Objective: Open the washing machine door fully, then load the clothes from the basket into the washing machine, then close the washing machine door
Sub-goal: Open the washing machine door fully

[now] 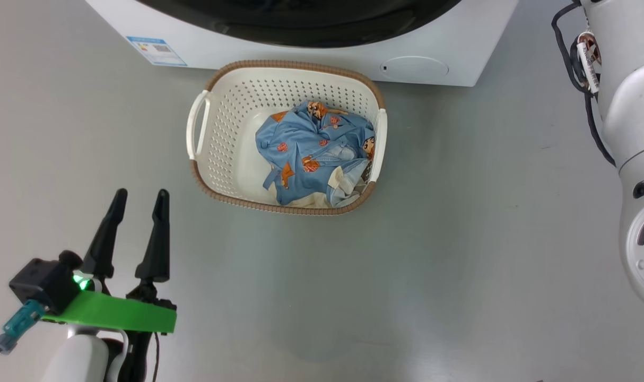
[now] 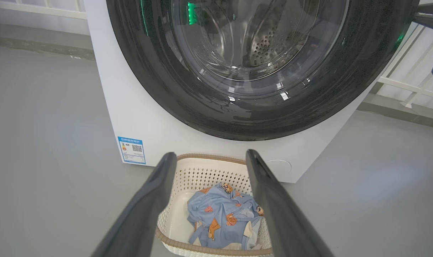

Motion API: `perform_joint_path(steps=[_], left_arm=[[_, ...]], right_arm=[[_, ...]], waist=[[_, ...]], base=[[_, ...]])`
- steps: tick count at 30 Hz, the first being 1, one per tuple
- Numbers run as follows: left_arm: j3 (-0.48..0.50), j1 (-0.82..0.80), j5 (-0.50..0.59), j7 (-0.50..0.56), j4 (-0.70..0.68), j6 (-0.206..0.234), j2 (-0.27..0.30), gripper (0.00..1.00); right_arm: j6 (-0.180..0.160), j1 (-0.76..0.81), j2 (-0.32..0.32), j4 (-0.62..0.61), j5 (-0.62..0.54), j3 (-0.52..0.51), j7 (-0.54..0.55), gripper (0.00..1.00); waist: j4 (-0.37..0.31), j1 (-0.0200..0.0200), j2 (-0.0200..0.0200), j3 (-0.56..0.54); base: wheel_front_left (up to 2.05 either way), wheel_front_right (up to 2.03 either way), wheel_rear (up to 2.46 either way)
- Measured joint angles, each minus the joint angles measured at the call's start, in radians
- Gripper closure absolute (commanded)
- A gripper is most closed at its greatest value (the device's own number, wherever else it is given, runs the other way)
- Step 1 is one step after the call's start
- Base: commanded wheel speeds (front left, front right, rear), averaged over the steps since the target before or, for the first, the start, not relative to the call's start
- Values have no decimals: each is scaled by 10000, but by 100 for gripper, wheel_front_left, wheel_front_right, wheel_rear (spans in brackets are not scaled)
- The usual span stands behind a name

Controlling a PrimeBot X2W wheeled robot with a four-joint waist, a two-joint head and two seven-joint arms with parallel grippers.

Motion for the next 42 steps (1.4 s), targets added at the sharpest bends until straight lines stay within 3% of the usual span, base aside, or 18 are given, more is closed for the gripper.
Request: perform_joint_path(steps=[13, 21, 30, 42], left_arm=[[-58, -194, -102, 0, -69, 2, 2, 0], [-79, -207, -171, 0, -75, 0, -2, 0], [-61, -359, -171, 0, -69, 2, -13, 0], [90, -398, -169, 0, -61, 2, -21, 0]], right_arm=[[0, -438, -79, 514, -502, -357, -495, 100], [0, -531, -107, 556, -571, -362, -188, 100], [-2, -532, -290, 537, -345, -209, 961, 100], [-90, -159, -433, -405, 920, 1068, 3047, 100]], waist=[[129, 0, 0, 311], [181, 0, 0, 458], [228, 0, 0, 360], [207, 0, 0, 175]], base=[[0, 0, 0], [0, 0, 0], [0, 0, 0], [0, 0, 0]])
